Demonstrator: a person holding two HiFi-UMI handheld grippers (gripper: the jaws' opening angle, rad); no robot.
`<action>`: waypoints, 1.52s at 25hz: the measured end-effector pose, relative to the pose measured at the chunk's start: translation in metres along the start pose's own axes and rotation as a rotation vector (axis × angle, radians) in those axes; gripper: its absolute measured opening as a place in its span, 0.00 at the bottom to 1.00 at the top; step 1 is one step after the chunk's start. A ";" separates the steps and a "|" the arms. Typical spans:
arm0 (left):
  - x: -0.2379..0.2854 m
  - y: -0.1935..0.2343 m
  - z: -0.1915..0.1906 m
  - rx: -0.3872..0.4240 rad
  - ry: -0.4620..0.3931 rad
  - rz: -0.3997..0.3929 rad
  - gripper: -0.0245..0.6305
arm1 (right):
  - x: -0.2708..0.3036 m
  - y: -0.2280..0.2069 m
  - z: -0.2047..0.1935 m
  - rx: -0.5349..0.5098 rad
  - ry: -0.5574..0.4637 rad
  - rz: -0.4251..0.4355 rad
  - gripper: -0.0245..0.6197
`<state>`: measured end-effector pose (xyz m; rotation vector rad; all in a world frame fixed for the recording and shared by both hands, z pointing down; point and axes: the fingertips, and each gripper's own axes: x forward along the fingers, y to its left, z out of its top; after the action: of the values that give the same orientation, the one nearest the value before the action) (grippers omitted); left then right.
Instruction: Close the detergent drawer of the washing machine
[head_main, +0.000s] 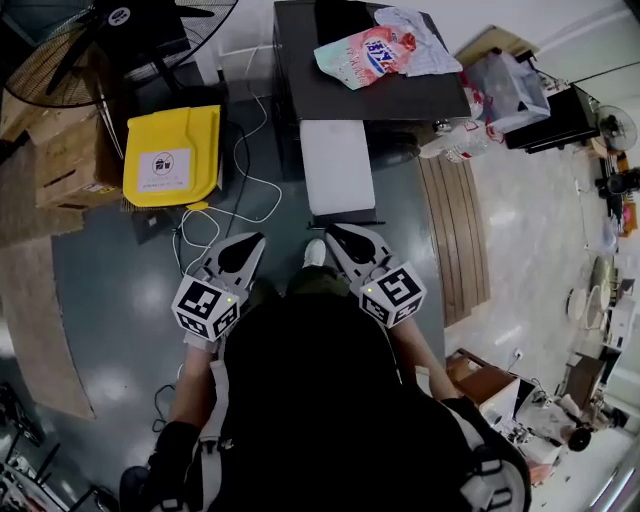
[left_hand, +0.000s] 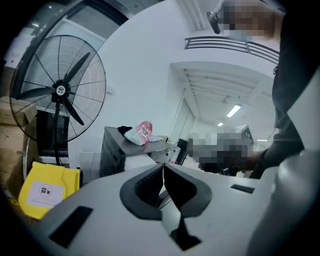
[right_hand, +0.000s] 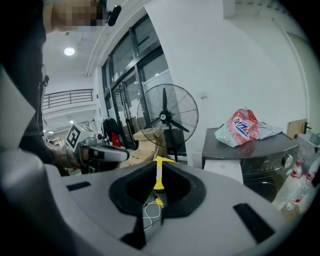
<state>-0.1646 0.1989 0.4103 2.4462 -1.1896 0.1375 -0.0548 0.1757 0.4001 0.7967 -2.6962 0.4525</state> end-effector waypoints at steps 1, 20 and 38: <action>0.008 -0.001 0.000 -0.007 0.009 -0.008 0.05 | -0.003 -0.009 -0.002 0.008 0.004 -0.008 0.09; 0.132 -0.017 -0.058 0.013 0.293 -0.104 0.06 | -0.061 -0.152 -0.088 0.167 0.129 -0.177 0.09; 0.187 -0.032 -0.161 0.085 0.609 -0.107 0.28 | -0.070 -0.195 -0.193 0.161 0.351 -0.082 0.30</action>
<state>-0.0072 0.1451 0.5953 2.2723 -0.7892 0.8456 0.1479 0.1256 0.5914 0.7842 -2.3171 0.7236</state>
